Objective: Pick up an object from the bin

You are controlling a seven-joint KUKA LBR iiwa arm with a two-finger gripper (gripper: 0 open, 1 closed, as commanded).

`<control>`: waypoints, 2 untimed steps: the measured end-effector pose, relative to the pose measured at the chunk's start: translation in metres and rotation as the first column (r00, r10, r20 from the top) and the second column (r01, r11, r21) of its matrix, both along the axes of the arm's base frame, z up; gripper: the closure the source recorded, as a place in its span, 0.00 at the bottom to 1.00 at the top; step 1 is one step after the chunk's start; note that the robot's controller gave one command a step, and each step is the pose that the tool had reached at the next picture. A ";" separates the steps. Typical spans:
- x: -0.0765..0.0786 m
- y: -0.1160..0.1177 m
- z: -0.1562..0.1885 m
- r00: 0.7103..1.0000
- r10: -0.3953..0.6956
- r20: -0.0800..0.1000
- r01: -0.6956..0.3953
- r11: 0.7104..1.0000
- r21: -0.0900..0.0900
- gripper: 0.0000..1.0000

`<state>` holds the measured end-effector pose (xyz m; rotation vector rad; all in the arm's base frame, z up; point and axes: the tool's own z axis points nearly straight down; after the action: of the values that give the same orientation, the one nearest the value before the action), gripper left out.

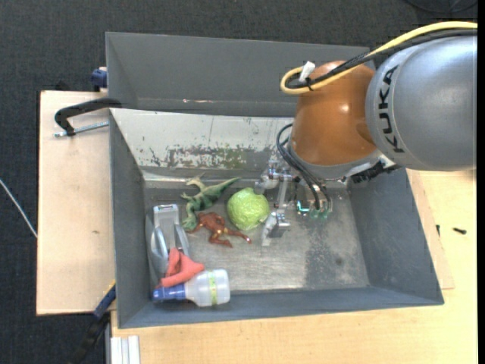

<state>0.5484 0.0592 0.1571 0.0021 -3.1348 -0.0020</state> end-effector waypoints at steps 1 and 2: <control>0.002 0.000 0.004 1.000 -0.001 0.008 0.001 1.000 0.001 0.00; 0.008 0.001 -0.014 0.998 0.067 0.019 -0.067 0.998 0.000 0.00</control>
Offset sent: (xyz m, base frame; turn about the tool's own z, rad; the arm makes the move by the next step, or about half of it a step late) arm 0.0130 0.0031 -0.0799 -0.2390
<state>0.5562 0.0604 0.1430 0.1075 -3.1523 -0.0020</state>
